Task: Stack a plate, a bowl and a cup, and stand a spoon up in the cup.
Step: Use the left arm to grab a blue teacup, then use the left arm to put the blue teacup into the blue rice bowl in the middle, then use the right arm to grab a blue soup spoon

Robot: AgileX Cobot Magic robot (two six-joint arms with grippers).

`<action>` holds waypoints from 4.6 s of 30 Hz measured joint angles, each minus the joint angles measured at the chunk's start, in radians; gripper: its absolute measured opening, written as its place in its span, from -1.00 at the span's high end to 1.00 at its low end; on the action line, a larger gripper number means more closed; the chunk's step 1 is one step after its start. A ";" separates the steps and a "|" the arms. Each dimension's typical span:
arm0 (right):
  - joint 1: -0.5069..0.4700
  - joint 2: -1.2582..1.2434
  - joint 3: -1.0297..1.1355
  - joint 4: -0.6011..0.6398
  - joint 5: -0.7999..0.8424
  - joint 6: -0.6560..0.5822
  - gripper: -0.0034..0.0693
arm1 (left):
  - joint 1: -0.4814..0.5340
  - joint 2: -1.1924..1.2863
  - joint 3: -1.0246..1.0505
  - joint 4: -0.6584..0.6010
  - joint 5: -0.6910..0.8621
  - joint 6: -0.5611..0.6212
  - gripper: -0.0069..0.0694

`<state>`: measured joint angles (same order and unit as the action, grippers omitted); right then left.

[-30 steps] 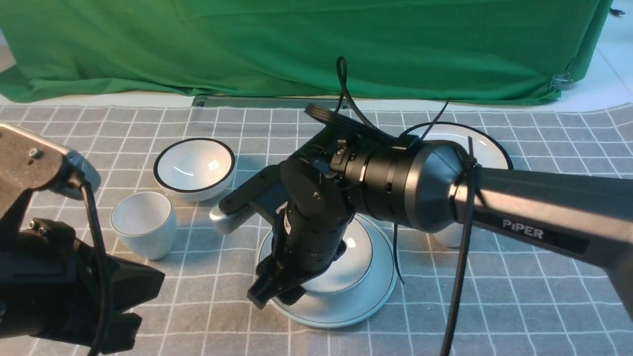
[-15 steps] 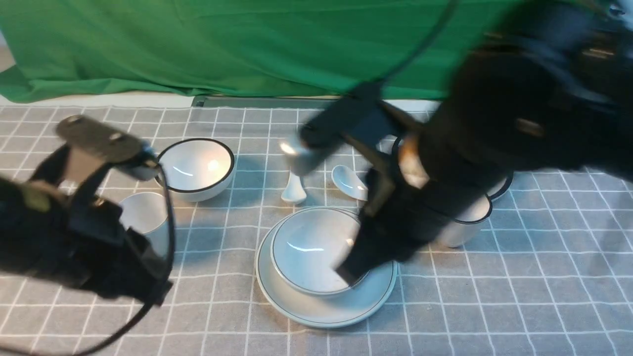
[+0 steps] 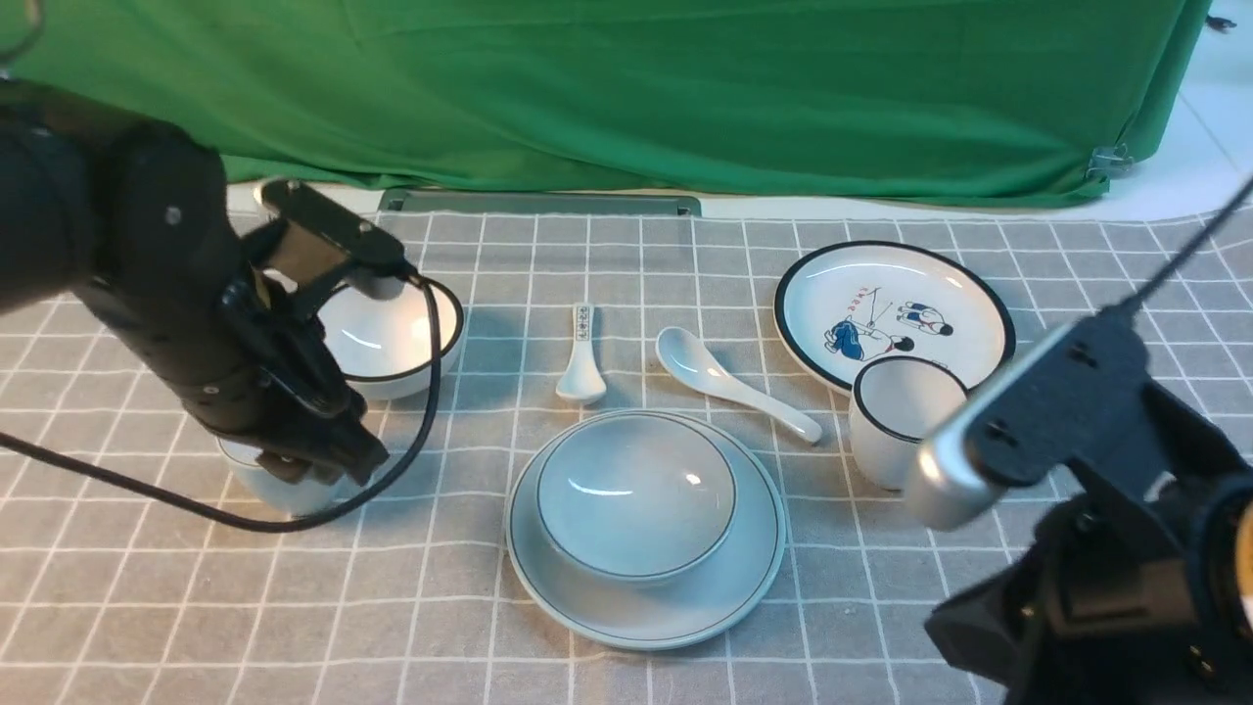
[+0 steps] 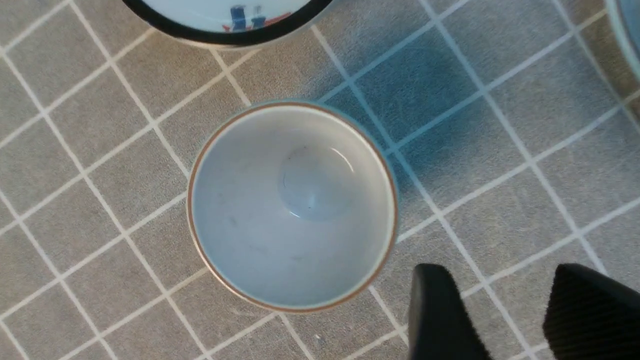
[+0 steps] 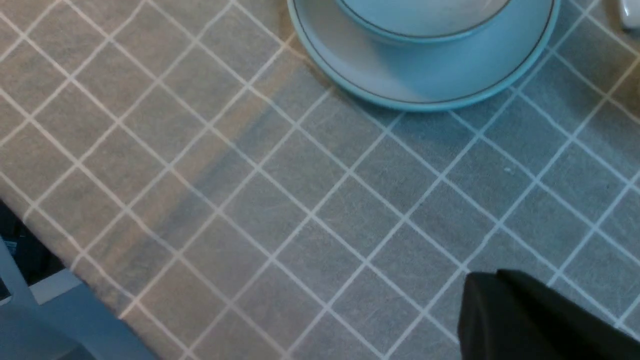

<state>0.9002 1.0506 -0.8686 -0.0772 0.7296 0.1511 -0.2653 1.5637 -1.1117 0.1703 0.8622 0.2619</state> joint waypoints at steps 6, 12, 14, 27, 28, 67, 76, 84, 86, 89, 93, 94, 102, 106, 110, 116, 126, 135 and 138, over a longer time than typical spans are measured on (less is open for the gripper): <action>0.000 -0.031 0.045 0.000 0.001 0.024 0.79 | 0.072 0.052 0.000 -0.028 -0.081 0.027 -0.40; 0.000 -0.034 0.048 0.000 -0.006 0.027 0.76 | 0.079 0.140 -0.001 -0.068 -0.119 0.109 -0.16; 0.000 -0.034 0.048 0.000 -0.006 0.027 0.76 | 0.079 0.173 -0.001 -0.073 -0.100 0.113 0.14; 0.000 -0.138 0.048 -0.072 0.121 0.091 0.75 | -0.144 0.071 -0.208 -0.184 0.095 0.121 0.74; 0.000 -0.143 0.048 -0.080 0.129 0.095 0.75 | -0.152 0.071 -0.222 -0.185 0.098 0.121 0.74; 0.000 -0.344 0.048 -0.154 0.193 0.259 0.32 | -0.374 0.487 -0.550 -0.155 0.178 0.116 0.33; 0.000 -0.309 0.035 -0.160 0.190 0.249 -0.05 | -0.374 0.378 -0.550 -0.223 0.217 0.059 -0.19; -0.036 0.042 -0.216 -0.205 0.199 0.064 0.25 | -0.374 -0.018 -0.482 -0.221 0.220 -0.012 0.52; -0.092 0.185 -0.313 -0.182 0.197 -0.044 0.25 | -0.374 -0.158 -0.411 -0.224 0.194 -0.025 0.71; -0.224 0.400 -0.443 -0.046 0.195 -0.241 0.25 | -0.374 -0.364 -0.241 -0.236 0.151 -0.051 0.80; -0.317 0.560 -0.551 0.094 0.194 -0.395 0.22 | -0.374 -0.534 -0.051 -0.237 0.079 -0.064 0.80; -0.345 0.627 -0.599 0.130 0.193 -0.444 0.19 | -0.374 -0.620 0.025 -0.237 0.034 -0.081 0.80; -0.381 0.822 -0.739 0.154 0.189 -0.594 -0.12 | -0.374 -0.842 0.253 -0.240 -0.064 -0.121 0.80; -0.409 0.983 -0.852 0.154 0.211 -0.630 -0.19 | -0.374 -0.861 0.261 -0.240 -0.071 -0.124 0.80; -0.427 1.112 -0.966 0.151 0.252 -0.639 -0.19 | -0.374 -0.861 0.261 -0.248 -0.076 -0.127 0.80; -0.435 1.199 -1.075 0.149 0.271 -0.640 -0.20 | -0.374 -0.861 0.261 -0.251 -0.078 -0.131 0.80; -0.439 1.260 -1.101 0.150 0.270 -0.658 -0.20 | -0.374 -0.861 0.261 -0.251 -0.079 -0.131 0.79; -0.439 1.297 -1.106 0.149 0.263 -0.669 -0.16 | -0.374 -0.861 0.261 -0.251 -0.090 -0.132 0.79; -0.439 1.297 -1.108 0.144 0.263 -0.670 0.00 | -0.374 -0.861 0.261 -0.251 -0.090 -0.132 0.79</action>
<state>0.4616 2.3480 -1.9763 0.0670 0.9927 -0.5185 -0.6395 0.7032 -0.8504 -0.0807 0.7720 0.1301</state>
